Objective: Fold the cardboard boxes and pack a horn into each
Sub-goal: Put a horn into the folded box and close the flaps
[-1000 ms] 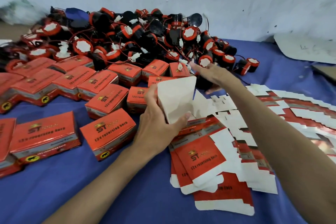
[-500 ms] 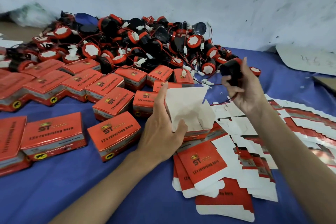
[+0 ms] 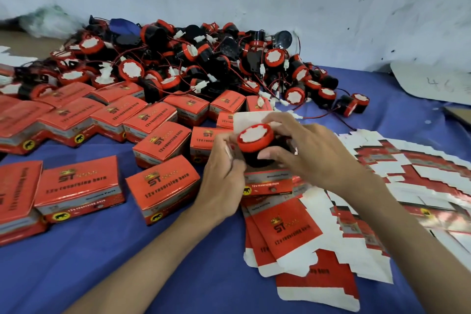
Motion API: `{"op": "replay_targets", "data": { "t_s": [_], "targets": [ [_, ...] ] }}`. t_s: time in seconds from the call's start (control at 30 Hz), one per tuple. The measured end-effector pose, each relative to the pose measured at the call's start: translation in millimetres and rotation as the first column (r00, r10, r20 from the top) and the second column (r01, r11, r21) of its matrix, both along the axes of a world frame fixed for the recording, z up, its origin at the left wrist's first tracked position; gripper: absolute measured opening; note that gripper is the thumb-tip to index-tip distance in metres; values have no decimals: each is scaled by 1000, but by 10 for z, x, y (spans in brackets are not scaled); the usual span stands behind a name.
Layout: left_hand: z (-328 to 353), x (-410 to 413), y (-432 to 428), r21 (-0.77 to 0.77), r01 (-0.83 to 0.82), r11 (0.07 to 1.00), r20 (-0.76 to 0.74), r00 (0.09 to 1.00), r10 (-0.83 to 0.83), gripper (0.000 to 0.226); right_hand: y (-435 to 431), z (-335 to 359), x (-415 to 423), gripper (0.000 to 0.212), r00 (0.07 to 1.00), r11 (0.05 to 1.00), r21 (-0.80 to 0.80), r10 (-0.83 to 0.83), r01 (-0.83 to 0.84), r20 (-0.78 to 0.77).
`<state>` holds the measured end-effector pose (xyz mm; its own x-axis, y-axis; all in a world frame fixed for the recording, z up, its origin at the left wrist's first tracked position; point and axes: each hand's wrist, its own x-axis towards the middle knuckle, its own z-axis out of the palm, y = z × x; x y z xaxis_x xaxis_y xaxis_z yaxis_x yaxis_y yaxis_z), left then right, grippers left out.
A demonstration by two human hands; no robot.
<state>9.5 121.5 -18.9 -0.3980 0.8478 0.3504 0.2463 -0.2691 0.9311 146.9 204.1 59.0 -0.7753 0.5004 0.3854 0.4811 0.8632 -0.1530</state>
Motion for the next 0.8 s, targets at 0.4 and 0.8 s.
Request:
{"op": "replay_targets", "data": {
  "t_s": [0.4,0.8],
  "targets": [
    [130,133,-72,-43,-69,997,-22,997,68,21,-303,-222,13,44,998,969,247,-4,21,-69],
    [115,171,-18,-142,26,990,104,995,-11,45,-42,-4,232,47,968,978,-157,167,-139,185]
  ]
}}
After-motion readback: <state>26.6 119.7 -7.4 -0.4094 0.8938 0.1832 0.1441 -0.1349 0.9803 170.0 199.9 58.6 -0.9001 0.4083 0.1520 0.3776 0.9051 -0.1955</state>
